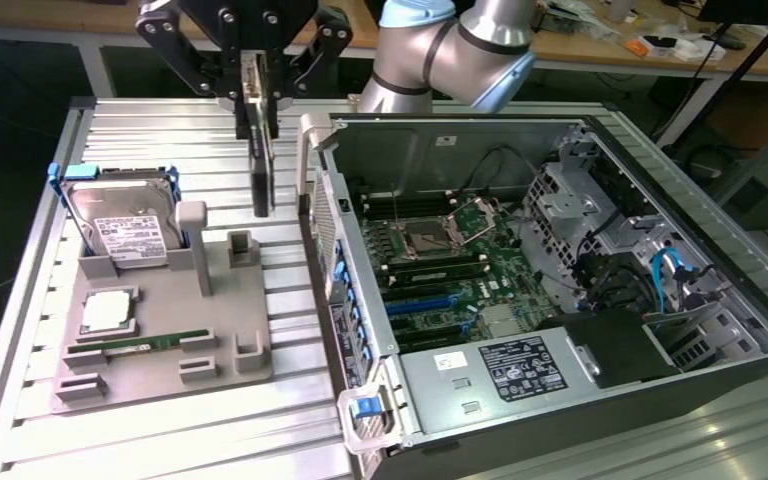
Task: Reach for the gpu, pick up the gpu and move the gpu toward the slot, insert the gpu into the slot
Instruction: 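Pick up the gpu and move the gpu toward the slot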
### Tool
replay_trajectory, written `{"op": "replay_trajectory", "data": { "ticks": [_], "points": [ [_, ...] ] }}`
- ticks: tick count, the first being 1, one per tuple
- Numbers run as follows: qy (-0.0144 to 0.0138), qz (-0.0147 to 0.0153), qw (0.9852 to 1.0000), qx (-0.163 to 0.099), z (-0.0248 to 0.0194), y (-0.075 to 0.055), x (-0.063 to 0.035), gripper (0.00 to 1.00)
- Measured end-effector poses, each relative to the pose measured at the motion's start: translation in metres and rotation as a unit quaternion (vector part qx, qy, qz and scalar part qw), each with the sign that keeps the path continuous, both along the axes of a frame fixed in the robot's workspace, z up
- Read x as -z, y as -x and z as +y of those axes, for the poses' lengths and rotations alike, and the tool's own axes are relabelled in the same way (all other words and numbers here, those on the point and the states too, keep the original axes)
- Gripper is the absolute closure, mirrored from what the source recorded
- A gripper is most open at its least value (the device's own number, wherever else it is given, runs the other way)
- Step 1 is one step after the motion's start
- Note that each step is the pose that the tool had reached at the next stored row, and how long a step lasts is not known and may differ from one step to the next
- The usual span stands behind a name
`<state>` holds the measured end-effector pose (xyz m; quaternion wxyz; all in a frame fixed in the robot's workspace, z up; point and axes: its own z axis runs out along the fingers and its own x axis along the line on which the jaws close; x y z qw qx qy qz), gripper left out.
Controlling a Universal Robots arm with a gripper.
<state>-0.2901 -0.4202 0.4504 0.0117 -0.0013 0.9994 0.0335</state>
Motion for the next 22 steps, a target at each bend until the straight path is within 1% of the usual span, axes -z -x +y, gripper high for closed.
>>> {"op": "replay_trajectory", "data": {
  "ticks": [22],
  "points": [
    [0.0,0.0,1.0,0.0,0.0,-0.102,0.0,0.73]
  ]
}}
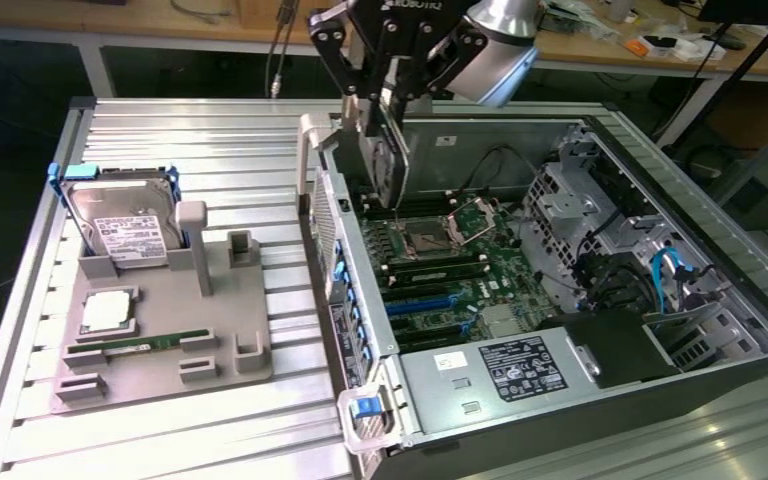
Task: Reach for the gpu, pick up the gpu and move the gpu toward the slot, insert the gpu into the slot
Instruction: 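Pick up the gpu and move the gpu toward the slot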
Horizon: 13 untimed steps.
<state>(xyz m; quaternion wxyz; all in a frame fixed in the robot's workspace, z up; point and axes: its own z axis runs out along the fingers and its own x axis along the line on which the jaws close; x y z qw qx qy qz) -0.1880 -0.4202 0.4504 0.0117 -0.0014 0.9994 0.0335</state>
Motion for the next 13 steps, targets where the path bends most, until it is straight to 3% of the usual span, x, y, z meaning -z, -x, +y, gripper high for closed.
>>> {"op": "replay_trajectory", "data": {
  "ticks": [13],
  "points": [
    [0.0,0.0,1.0,0.0,0.0,-0.06,0.0,0.73]
  ]
}}
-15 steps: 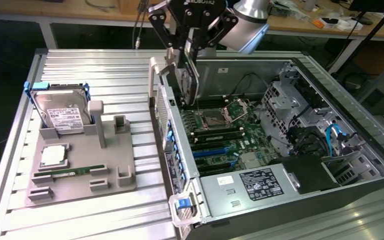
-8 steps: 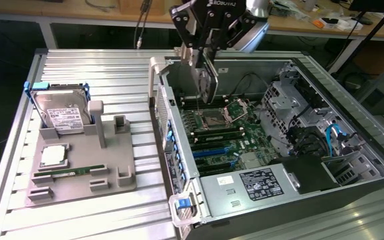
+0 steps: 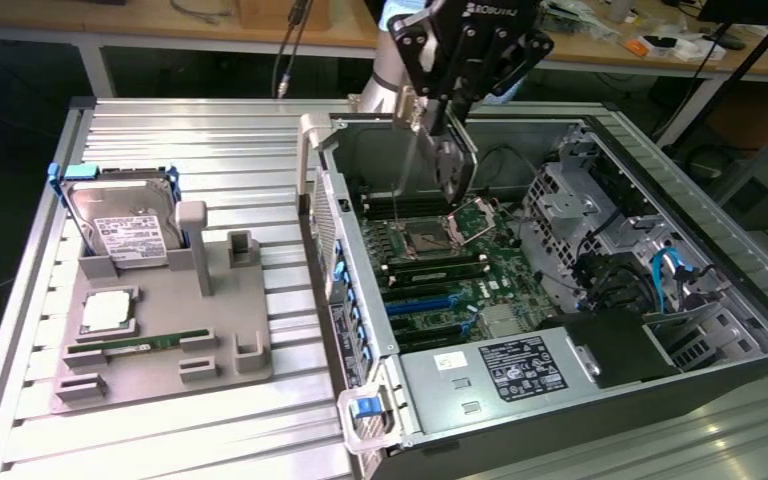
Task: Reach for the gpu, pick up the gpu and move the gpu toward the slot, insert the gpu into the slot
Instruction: 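Pick up the gpu and move the gpu toward the slot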
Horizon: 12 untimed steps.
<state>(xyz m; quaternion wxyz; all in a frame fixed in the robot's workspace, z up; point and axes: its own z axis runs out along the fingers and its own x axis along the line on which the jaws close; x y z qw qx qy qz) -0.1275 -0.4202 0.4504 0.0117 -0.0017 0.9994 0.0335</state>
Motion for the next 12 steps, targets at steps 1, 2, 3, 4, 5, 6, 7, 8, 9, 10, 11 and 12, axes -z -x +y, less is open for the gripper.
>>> {"op": "replay_trajectory", "data": {
  "ticks": [1,2,3,4,5,6,7,8,9,10,11,12],
  "points": [
    [0.0,0.0,1.0,0.0,0.0,-0.004,0.0,0.73],
    [0.0001,0.0001,1.0,0.0,0.0,-0.009,-0.0001,0.73],
    [0.0,0.0,1.0,0.0,0.0,-0.013,0.0,0.73],
    [0.0001,0.0,1.0,0.0,0.0,-0.018,-0.0001,0.73],
    [0.0,0.0,1.0,0.0,0.0,-0.023,0.0,0.73],
    [0.0,0.0,1.0,0.0,0.0,-0.028,0.0,0.73],
    [0.0,0.0,1.0,0.0,0.0,-0.033,0.0,0.73],
    [0.0,0.0,1.0,0.0,0.0,-0.042,0.0,0.73],
    [0.0,0.0,1.0,0.0,0.0,-0.046,0.0,0.73],
    [0.0,0.0,1.0,0.0,0.0,-0.051,0.0,0.73],
    [0.0,0.0,1.0,-0.001,0.0,-0.06,0.0,0.73],
    [0.0,0.0,1.0,-0.001,0.0,-0.065,0.0,0.73]
  ]
}}
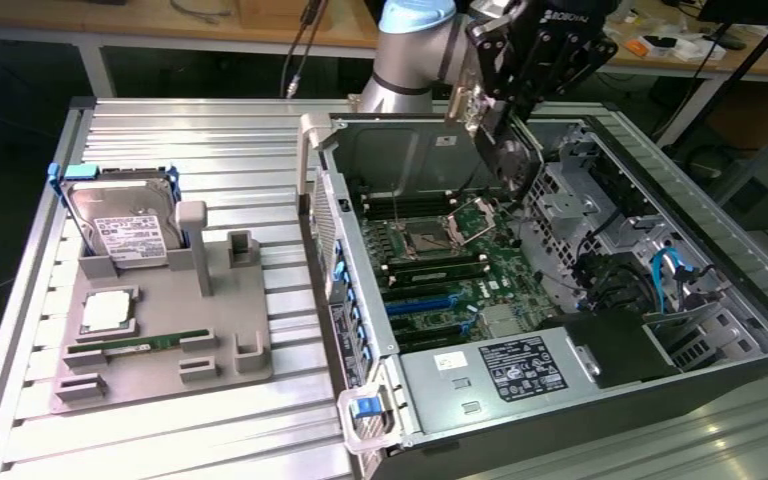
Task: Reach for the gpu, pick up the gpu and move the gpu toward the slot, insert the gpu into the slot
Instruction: 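Pick up the gpu and move the gpu toward the slot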
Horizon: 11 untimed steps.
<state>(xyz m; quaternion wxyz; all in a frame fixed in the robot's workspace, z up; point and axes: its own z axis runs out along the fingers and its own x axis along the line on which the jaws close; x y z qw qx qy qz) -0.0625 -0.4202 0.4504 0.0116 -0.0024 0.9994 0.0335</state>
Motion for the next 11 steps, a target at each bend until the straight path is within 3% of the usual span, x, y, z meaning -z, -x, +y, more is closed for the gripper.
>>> {"op": "replay_trajectory", "data": {
  "ticks": [4,11],
  "points": [
    [0.0,0.0,1.0,0.0,0.0,-0.016,0.0001,0.73],
    [0.0003,0.0002,1.0,0.0,0.0,-0.017,0.0,0.73]
  ]
}}
